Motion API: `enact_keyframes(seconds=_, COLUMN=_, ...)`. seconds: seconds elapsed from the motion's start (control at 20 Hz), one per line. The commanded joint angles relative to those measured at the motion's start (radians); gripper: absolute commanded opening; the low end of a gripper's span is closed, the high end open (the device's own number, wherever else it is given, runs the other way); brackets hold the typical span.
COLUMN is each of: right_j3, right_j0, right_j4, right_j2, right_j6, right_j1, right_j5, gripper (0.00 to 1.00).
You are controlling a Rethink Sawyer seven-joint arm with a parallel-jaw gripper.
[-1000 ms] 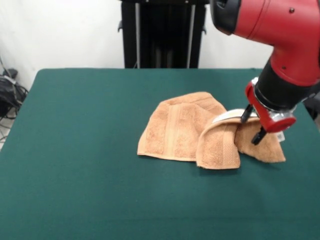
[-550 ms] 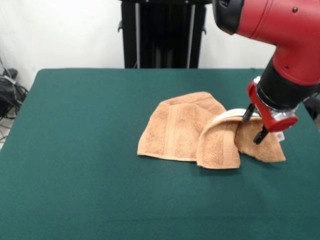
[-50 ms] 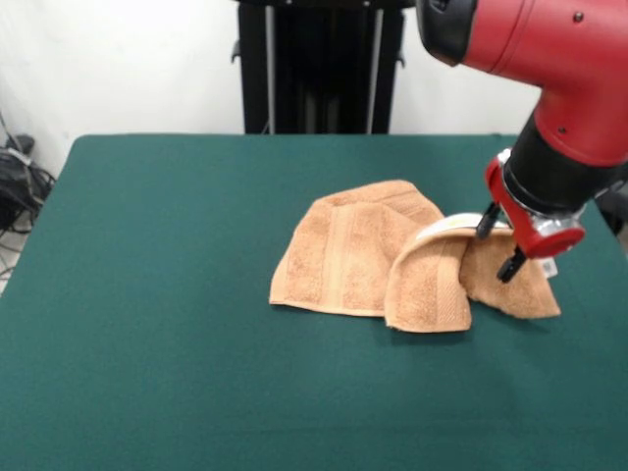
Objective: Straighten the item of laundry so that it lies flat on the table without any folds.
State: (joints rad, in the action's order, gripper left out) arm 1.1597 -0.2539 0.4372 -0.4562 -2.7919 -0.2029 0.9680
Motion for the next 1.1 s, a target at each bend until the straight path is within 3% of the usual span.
enact_keyframes(seconds=0.05, right_j3=0.128, right_j0=0.056, right_j4=0.006, right_j2=0.091, right_j6=-0.073, right_j1=-0.059, right_j5=-0.03, gripper=1.0)
enact_keyframes(seconds=0.35, right_j3=0.148, right_j0=0.151, right_j4=-0.044, right_j2=0.137, right_j6=0.097, right_j1=-0.076, right_j5=-0.113, gripper=1.0)
enact_keyframes(seconds=0.8, right_j3=0.156, right_j0=0.231, right_j4=-0.103, right_j2=0.211, right_j6=0.192, right_j1=-0.116, right_j5=-0.142, gripper=1.0)
enact_keyframes(seconds=1.0, right_j3=0.205, right_j0=0.282, right_j4=-0.12, right_j2=0.304, right_j6=0.257, right_j1=-0.134, right_j5=-0.27, gripper=1.0)
enact_keyframes(seconds=1.1, right_j3=0.253, right_j0=0.347, right_j4=-0.144, right_j2=0.404, right_j6=0.367, right_j1=-0.158, right_j5=-0.361, gripper=1.0)
